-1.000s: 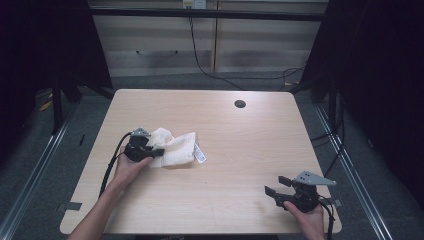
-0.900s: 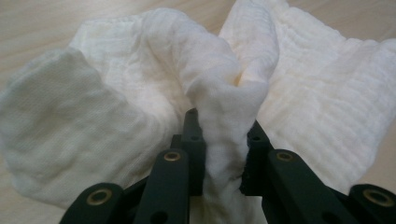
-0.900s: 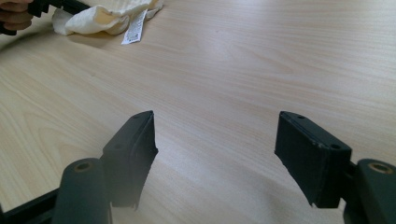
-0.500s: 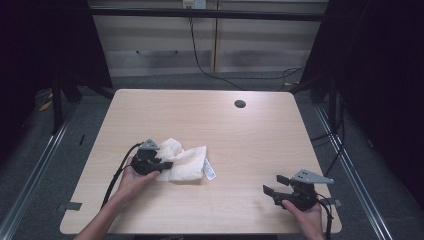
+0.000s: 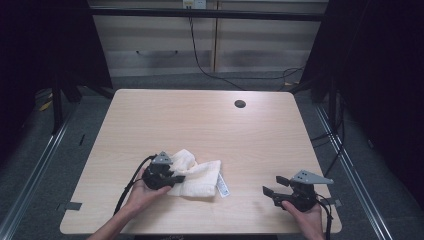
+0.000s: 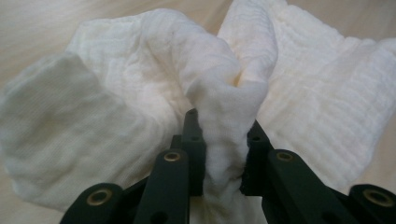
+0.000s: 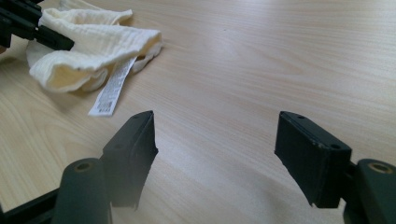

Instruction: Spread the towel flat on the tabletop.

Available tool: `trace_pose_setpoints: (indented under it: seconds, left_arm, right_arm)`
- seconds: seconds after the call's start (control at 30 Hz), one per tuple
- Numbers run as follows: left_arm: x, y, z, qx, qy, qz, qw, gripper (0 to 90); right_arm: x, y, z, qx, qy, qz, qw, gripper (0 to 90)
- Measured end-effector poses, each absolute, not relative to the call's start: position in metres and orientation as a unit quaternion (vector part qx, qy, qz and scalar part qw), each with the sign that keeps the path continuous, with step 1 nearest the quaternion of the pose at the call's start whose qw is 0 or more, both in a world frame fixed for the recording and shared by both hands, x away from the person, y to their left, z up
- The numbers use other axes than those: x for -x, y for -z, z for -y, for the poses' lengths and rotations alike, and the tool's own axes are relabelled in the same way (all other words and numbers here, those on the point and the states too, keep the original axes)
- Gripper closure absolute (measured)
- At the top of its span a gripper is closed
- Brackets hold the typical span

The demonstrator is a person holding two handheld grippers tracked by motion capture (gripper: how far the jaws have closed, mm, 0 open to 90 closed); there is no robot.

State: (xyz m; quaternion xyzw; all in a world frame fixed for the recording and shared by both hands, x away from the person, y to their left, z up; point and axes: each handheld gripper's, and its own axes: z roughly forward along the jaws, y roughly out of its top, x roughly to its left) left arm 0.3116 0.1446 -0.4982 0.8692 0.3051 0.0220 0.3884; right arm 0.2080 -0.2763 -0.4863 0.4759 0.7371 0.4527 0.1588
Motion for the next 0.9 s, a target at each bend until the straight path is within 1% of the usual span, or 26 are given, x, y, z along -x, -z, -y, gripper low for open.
trace_pose_setpoints:
  seconds: [0.07,0.2,0.33,0.37,0.4,0.47,0.5,0.53,0.6,0.67,0.77,0.83,0.9]
  left_arm:
    - [-0.308,0.498,-0.14,-0.873,-0.025,-0.297,0.386,76.6]
    - [-0.304,0.498,-0.131,-0.87,-0.007,-0.297,0.393,76.1]
    - [-0.305,0.498,-0.13,-0.867,0.002,-0.3,0.398,71.0]
    - [-0.304,0.497,-0.131,-0.866,0.003,-0.3,0.401,71.0]
    - [-0.304,0.496,-0.132,-0.866,0.006,-0.297,0.401,64.3]
    - [-0.303,0.493,-0.135,-0.862,0.013,-0.298,0.409,59.7]
    - [-0.303,0.493,-0.135,-0.862,0.013,-0.298,0.409,53.9]
    - [-0.302,0.49,-0.137,-0.862,0.011,-0.29,0.415,53.9]
    - [-0.298,0.481,-0.146,-0.858,0.007,-0.292,0.423,44.2]
    - [-0.293,0.475,-0.154,-0.853,-0.005,-0.292,0.434,41.3]
    - [-0.29,0.471,-0.164,-0.847,-0.006,-0.293,0.443,35.4]
    - [-0.287,0.467,-0.179,-0.843,-0.017,-0.294,0.45,34.2]
    - [-0.287,0.467,-0.193,-0.837,-0.03,-0.306,0.453,33.7]
  right_arm:
    - [-0.208,0.486,0.276,-0.476,-0.453,-0.737,0.158,29.0]
    - [-0.207,0.486,0.276,-0.478,-0.45,-0.736,0.162,27.9]
    - [-0.208,0.486,0.278,-0.48,-0.452,-0.734,0.164,27.3]
    - [-0.208,0.485,0.278,-0.481,-0.452,-0.733,0.165,27.2]
    - [-0.209,0.485,0.278,-0.482,-0.45,-0.733,0.166,27.0]
    - [-0.21,0.484,0.278,-0.485,-0.447,-0.733,0.167,26.9]
    - [-0.21,0.484,0.278,-0.485,-0.447,-0.733,0.167,26.9]
    - [-0.211,0.484,0.278,-0.485,-0.446,-0.733,0.168,26.6]
    - [-0.215,0.48,0.275,-0.48,-0.443,-0.739,0.165,26.3]
    - [-0.218,0.477,0.27,-0.469,-0.444,-0.747,0.157,29.2]
    - [-0.223,0.475,0.264,-0.46,-0.443,-0.754,0.152,28.7]
    - [-0.236,0.469,0.251,-0.443,-0.445,-0.766,0.138,30.2]
    - [-0.245,0.465,0.244,-0.432,-0.446,-0.772,0.133,32.2]
